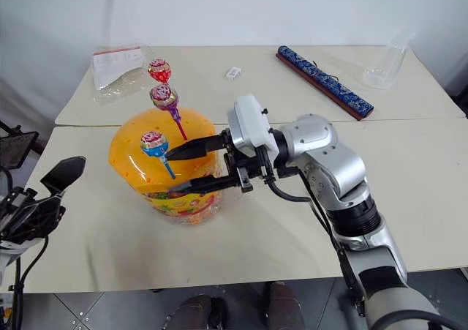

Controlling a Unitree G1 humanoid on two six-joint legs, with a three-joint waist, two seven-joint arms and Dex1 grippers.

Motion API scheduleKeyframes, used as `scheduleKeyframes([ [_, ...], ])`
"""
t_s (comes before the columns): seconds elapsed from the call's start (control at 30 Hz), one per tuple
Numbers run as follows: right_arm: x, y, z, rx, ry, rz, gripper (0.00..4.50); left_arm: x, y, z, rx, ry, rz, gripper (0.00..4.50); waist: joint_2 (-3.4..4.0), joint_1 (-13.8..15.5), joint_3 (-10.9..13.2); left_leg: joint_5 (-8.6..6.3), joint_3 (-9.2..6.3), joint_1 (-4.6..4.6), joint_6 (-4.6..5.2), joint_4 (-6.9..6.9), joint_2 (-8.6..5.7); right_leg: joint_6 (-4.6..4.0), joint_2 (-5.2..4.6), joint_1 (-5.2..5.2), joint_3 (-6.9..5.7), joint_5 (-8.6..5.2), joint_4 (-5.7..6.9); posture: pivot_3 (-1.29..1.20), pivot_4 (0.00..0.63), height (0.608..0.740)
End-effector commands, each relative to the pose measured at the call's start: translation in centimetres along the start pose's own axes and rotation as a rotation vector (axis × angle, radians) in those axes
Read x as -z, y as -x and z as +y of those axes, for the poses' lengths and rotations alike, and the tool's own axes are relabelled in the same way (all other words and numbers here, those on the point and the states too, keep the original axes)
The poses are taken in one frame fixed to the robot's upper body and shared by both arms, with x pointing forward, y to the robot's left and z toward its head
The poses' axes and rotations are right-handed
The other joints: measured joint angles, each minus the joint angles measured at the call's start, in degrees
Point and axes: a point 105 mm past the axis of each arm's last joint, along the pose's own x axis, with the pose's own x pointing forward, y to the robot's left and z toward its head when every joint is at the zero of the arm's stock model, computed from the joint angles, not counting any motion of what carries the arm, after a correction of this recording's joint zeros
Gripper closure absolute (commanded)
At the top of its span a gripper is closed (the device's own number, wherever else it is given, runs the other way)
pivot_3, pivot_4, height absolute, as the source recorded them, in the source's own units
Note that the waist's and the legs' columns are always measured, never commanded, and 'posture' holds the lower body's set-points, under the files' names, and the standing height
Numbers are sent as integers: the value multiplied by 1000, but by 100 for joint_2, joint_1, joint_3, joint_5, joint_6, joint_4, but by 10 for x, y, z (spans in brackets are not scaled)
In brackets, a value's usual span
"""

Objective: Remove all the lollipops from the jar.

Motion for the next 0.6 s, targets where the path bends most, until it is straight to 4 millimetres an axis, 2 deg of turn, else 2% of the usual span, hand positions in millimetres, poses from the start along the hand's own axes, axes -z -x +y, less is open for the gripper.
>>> scheduleKeyframes([
  [0.03, -8, 0, -3, 5, 6, -26, 3623, -3, -7, -7, 54, -54, 6, 0, 0, -1, 0, 0, 0, 0, 0, 0, 1, 0, 0, 0, 1, 0, 0, 0, 150, 740],
  [0.13, -8, 0, -3, -3, -12, -37, 4469, -4, -10, -7, 64, -66, 1, 0, 0, 3, 0, -1, 0, 0, 1, 0, 0, 0, -3, 0, 4, 0, -1, 0, 150, 740],
  [0.37, -22, 3, -7, 18, -39, -156, 4469, -8, -11, -5, 64, -82, -29, 0, 0, 0, 0, -1, 0, -1, 2, -3, 0, 0, -4, -3, 5, 0, -1, 0, 150, 740],
  [0.43, -39, 15, -20, 97, -83, -266, 4469, -11, -15, -7, 81, -88, -43, 0, 0, -1, 0, -1, -1, -1, 1, -4, 1, 0, -2, -3, 4, 0, -1, 0, 150, 740],
  [0.5, -61, 40, -31, 179, -144, -357, 4469, -15, -21, -11, 113, -91, -45, 0, 0, 0, 1, -1, 0, -2, 2, -3, 0, 0, -4, -3, 6, 0, 0, 0, 150, 740],
  [0.57, -71, 54, -31, 200, -187, -373, 4469, -16, -23, -14, 126, -90, -45, 0, 0, 25, 0, -1, -8, -5, 2, 0, -3, 0, -12, -1, 17, 0, 0, 0, 150, 740],
  [0.6, -69, 69, -29, 224, -231, -309, 4469, -16, -25, -15, 138, -92, -32, 0, -1, 25, 0, -2, -17, -5, 5, -1, -4, -1, -17, 3, 24, 1, -3, 0, 150, 740],
])
